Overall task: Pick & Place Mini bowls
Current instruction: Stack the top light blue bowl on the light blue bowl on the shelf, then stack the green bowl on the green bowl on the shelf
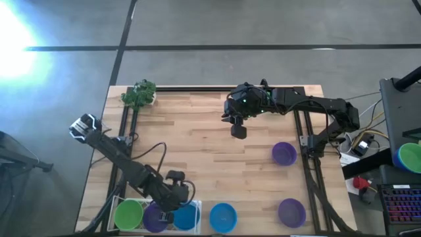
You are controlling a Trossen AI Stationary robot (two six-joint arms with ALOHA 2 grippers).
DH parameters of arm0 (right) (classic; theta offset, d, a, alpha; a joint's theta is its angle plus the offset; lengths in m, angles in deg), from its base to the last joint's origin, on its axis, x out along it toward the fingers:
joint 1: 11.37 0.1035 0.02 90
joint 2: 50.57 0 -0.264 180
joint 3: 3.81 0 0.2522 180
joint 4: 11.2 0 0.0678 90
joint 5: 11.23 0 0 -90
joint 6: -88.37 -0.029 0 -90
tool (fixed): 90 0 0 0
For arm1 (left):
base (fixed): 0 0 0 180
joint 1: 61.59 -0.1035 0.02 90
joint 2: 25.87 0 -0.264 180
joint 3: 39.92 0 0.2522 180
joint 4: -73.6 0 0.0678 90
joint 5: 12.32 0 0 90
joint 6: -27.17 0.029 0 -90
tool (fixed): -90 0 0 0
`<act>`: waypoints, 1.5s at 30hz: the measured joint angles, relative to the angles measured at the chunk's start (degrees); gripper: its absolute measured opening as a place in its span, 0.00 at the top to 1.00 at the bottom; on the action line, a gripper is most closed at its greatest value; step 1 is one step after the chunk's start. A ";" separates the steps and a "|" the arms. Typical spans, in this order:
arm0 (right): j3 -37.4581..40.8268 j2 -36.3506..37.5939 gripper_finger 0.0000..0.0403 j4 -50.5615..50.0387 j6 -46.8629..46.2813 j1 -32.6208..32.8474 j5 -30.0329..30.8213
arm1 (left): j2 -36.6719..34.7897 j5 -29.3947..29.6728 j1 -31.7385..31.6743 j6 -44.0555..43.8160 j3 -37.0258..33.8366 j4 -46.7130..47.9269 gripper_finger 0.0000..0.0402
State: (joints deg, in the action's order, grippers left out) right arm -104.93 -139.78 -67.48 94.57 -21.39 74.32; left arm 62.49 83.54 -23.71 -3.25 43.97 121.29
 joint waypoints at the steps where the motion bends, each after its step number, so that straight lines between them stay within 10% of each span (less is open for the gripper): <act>1: 0.00 0.00 0.85 -0.01 0.01 0.00 -0.02 | 0.16 -0.18 0.00 0.70 0.00 -0.02 0.81; 9: 0.00 0.00 0.85 -0.02 0.01 -0.02 -0.02 | 0.37 -1.82 0.00 3.63 -0.02 -0.52 0.99; 45: 0.02 0.00 0.85 -0.02 0.01 0.00 0.00 | -0.05 -1.87 -1.15 1.84 -10.80 -10.00 1.00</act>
State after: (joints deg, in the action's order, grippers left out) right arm -104.90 -139.78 -67.50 94.58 -21.39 74.32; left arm 62.44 81.67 -24.85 -1.41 33.17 111.29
